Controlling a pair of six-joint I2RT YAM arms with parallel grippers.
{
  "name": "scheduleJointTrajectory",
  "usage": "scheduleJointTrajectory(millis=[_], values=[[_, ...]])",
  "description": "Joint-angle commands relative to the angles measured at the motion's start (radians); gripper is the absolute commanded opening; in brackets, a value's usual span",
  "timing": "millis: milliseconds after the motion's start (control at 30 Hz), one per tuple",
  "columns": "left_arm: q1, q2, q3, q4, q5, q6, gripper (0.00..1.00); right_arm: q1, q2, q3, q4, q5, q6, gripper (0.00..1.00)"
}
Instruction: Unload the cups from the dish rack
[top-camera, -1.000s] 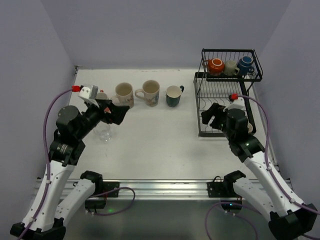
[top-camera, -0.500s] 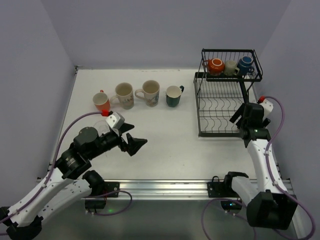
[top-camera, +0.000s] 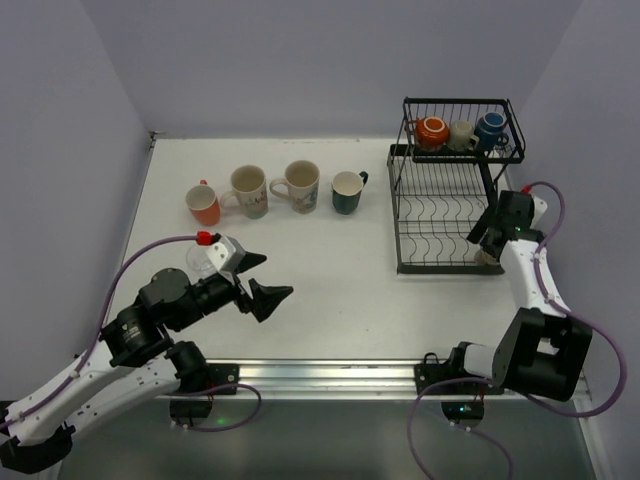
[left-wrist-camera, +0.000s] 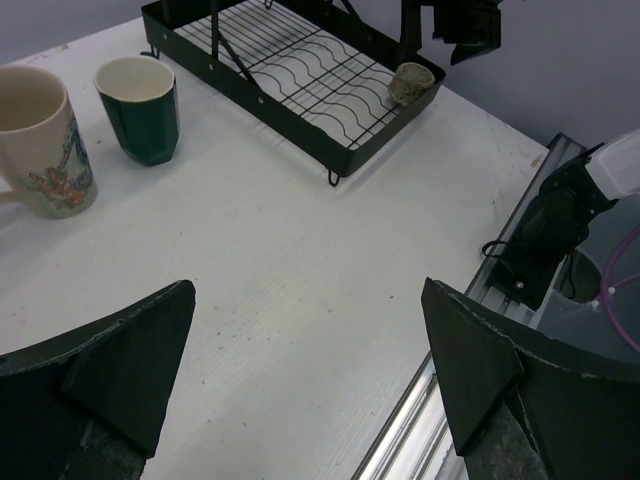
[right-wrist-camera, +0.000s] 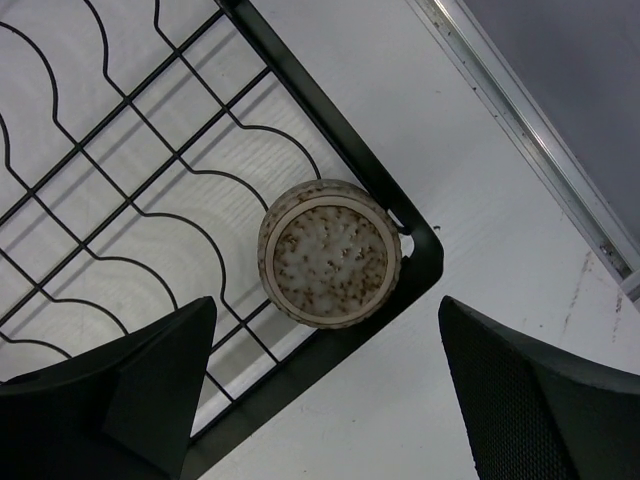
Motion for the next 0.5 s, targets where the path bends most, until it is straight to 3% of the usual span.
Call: scheduleJointTrajectory(millis=[0, 467], values=[[-0.02, -0.001, 0.016, -0.017, -0.068, 0.023, 1.0, -0.018, 0.044, 0.066, 0.003, -0.031, -0.061, 0.95], [-0.02, 0.017, 0.016, -0.018, -0.099, 0.026, 1.0, -0.021, 0.202, 0.1, 0.001, -0.025, -0.042, 0.93]])
